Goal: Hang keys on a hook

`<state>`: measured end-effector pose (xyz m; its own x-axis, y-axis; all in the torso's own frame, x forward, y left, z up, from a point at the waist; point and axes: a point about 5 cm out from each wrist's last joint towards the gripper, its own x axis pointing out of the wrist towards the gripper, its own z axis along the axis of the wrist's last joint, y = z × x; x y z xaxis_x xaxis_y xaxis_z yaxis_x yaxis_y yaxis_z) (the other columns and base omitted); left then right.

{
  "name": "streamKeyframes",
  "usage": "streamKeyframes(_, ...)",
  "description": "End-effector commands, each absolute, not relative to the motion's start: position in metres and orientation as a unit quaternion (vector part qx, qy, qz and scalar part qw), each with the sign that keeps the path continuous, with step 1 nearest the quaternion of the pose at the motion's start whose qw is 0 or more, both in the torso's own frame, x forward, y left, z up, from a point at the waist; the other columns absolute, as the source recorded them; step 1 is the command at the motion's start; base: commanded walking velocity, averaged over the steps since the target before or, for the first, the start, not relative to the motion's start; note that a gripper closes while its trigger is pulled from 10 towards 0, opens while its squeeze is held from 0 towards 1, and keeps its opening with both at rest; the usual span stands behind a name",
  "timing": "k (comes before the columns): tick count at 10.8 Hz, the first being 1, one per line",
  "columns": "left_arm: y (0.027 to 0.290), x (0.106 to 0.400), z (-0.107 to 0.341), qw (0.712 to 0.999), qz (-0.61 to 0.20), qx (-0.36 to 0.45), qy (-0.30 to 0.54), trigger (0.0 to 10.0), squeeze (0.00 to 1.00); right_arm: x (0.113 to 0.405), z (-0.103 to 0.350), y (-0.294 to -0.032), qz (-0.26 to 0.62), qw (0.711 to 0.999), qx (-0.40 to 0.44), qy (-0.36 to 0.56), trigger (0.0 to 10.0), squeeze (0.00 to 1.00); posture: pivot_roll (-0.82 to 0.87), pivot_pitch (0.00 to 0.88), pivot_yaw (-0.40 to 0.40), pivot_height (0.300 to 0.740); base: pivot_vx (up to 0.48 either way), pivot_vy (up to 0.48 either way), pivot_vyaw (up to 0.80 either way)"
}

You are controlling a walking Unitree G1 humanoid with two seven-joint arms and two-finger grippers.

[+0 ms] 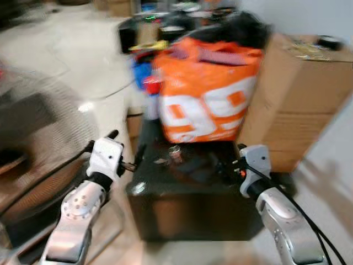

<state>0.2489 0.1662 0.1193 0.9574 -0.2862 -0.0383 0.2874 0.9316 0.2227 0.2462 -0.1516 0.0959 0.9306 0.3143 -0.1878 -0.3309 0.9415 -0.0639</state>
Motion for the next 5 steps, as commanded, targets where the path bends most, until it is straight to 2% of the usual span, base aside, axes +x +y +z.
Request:
streamKeyframes(1,0.1628,0.2486,0.1224,0.981,-0.153,0.117,-0.002,10.0,0.0,0.2483,0.099,-0.1545,0.159,0.983,-0.049,0.082,10.0,1.0,0.01,0.0,0.011,0.74,0.334,0.0,0.0)
streamKeyframes(4,0.1635,0.2468,0.1217,0.981,-0.155,0.118,-0.001,10.0,0.0,0.2482,0.0976,-0.1511,0.179,0.979,-0.057,0.083,10.0,1.0,0.01,0.0,0.01,0.74,0.33,0.0,0.0)
streamKeyframes(5,0.163,0.2464,0.1213,0.981,-0.156,0.118,0.0,10.0,0.0,0.2478,0.098,-0.1492,0.198,0.975,-0.064,0.082,10.0,1.0,0.01,0.0,0.007,0.74,0.326,0.0,0.8)
